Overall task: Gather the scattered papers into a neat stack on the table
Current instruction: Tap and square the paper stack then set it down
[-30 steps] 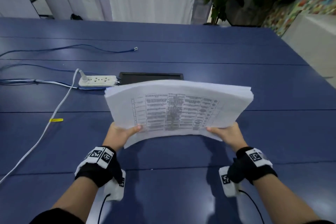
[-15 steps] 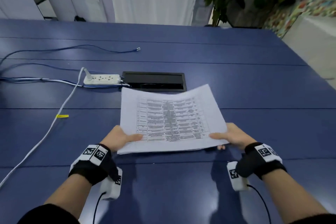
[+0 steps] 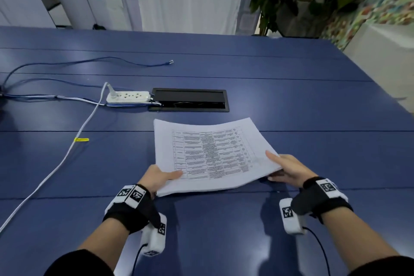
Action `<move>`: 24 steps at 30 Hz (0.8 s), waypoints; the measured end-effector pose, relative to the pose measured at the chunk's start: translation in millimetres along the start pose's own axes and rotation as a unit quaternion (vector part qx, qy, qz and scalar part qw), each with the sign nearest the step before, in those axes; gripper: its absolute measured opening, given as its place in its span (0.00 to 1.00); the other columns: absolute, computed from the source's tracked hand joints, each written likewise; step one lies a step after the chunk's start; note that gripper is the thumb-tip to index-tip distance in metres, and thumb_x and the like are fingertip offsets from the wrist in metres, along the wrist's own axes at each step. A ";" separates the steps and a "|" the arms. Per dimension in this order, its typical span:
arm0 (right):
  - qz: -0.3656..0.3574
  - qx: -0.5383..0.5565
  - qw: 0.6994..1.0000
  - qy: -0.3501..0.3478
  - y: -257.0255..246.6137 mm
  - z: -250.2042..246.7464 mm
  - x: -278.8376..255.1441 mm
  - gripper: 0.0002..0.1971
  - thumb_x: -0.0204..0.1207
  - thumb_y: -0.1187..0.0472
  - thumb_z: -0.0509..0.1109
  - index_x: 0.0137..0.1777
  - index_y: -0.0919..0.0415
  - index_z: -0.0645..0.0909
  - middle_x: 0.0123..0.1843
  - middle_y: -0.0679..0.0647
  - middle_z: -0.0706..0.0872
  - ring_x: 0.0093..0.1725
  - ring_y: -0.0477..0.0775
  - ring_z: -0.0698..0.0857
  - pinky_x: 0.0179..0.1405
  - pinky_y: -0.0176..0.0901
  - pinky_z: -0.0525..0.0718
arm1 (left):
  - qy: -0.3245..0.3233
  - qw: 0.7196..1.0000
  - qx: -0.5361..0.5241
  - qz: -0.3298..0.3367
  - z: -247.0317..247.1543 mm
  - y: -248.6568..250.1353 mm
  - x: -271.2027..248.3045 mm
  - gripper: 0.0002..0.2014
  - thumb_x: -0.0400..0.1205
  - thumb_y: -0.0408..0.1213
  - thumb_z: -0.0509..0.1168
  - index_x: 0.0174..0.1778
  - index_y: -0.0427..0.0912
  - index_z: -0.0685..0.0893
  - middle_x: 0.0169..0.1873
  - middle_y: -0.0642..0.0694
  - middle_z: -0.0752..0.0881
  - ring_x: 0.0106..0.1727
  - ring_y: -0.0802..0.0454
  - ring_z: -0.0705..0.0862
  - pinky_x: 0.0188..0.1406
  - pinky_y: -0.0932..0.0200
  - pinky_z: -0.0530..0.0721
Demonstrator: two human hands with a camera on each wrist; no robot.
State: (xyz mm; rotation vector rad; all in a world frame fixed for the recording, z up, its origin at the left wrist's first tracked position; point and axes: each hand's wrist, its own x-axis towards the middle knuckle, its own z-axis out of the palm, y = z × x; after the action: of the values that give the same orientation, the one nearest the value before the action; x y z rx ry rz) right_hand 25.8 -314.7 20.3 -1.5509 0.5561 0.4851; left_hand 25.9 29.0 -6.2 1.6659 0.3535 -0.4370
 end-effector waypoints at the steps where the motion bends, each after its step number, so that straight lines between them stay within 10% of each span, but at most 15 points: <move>1: 0.004 0.062 0.998 0.002 -2.2 0.5 -0.6 0.14 0.78 0.51 0.67 0.52 0.63 0.83 0.42 0.59 0.90 0.40 0.57 0.88 0.32 0.42 0.88 | 0.008 1.000 -0.017 0.006 3.9 3.5 -1.0 0.17 0.74 0.24 0.71 0.60 0.27 0.82 0.54 0.40 0.85 0.40 0.57 0.87 0.34 0.75 0.82; 6: -0.006 0.287 0.958 -0.005 16.5 44.5 -0.9 0.08 0.80 0.59 0.66 0.54 0.62 0.81 0.40 0.54 0.93 0.42 0.55 0.91 0.34 0.44 0.90 | 0.035 0.995 -0.099 0.000 36.2 6.2 -11.2 0.17 0.75 0.27 0.71 0.59 0.27 0.82 0.58 0.36 0.86 0.51 0.44 0.85 0.53 0.55 0.83; 11: -0.001 0.229 0.972 0.052 25.8 79.0 9.8 0.15 0.77 0.74 0.66 0.64 0.70 0.76 0.46 0.60 0.86 0.40 0.57 0.85 0.24 0.41 0.88 | -0.042 0.989 -0.134 -0.046 52.0 -12.8 -21.3 0.18 0.78 0.31 0.68 0.65 0.32 0.80 0.60 0.39 0.86 0.53 0.45 0.86 0.47 0.60 0.87; 17: -0.025 0.139 0.989 0.040 44.4 53.2 6.4 0.21 0.77 0.79 0.62 0.70 0.69 0.73 0.62 0.60 0.82 0.54 0.62 0.83 0.40 0.49 0.87 | -0.002 0.986 -0.153 -0.059 10.5 -14.7 -11.7 0.19 0.76 0.23 0.67 0.63 0.34 0.78 0.50 0.39 0.87 0.37 0.51 0.89 0.27 0.62 0.87; 24: 0.006 -0.021 0.999 -0.032 40.5 8.1 -4.0 0.16 0.76 0.76 0.66 0.60 0.59 0.79 0.55 0.53 0.87 0.50 0.52 0.87 0.44 0.46 0.88 | -0.115 0.987 0.017 -0.114 -0.2 -16.9 1.1 0.23 0.74 0.28 0.72 0.65 0.38 0.77 0.45 0.41 0.87 0.34 0.53 0.88 0.33 0.64 0.87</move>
State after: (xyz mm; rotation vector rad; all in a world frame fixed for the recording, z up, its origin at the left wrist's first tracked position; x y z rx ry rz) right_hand -2.0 -307.4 -9.6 -1.5673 0.5088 0.5561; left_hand 18.9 31.6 -21.4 1.5932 0.3682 -0.8025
